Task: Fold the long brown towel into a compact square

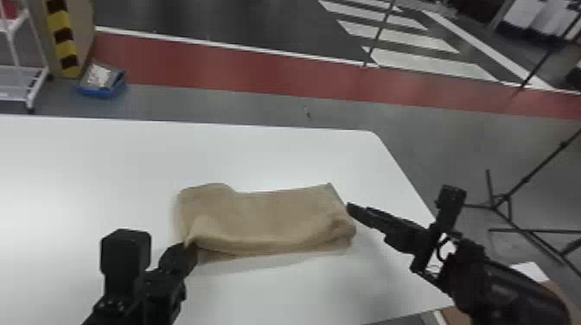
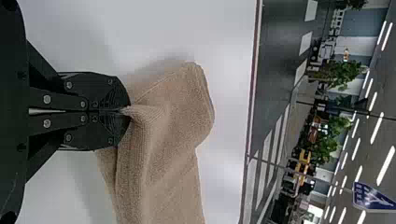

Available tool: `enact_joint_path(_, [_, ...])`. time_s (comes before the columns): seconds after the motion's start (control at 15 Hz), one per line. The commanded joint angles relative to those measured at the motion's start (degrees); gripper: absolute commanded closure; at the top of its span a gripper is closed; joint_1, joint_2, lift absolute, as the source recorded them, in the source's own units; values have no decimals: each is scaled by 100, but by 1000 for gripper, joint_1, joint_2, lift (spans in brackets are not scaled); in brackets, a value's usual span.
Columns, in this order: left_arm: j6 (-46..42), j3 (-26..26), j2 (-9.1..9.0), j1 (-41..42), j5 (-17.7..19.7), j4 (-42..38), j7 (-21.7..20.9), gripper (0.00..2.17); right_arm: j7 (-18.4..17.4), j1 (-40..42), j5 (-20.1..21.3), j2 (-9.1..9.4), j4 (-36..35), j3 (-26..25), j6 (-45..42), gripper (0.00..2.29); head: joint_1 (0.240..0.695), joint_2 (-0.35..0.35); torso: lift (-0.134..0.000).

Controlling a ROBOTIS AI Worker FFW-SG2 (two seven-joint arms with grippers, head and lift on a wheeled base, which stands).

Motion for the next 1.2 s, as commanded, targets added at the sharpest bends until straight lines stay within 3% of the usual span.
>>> enact_joint_path(0.0, [0, -2, 0, 57, 23, -133, 0, 2010, 0, -62, 212, -9, -1, 167, 292, 491, 695, -350, -123])
enact_joint_path(0.27, [0, -28, 9, 57, 14, -133, -18, 2010, 0, -141, 440, -17, -1, 299, 626, 680, 695, -350, -123])
enact_joint_path(0.47, [0, -20, 18, 75, 14, -133, -18, 2010, -9, -132, 388, 0, -18, 132, 697, 421, 695, -350, -123])
enact_joint_path(0.67, [0, -28, 18, 75, 14, -133, -18, 2010, -9, -158, 546, -17, -18, 141, 732, 448, 695, -350, -123])
enact_joint_path(1.07, [0, -11, 27, 110, -4, -151, -9, 2010, -9, -237, 713, -17, 52, 334, 714, 1261, 695, -350, -123])
enact_joint_path(1.13, [0, -11, 27, 110, -4, -142, -9, 2010, -9, -237, 704, -9, 52, 325, 714, 1301, 695, -350, -123])
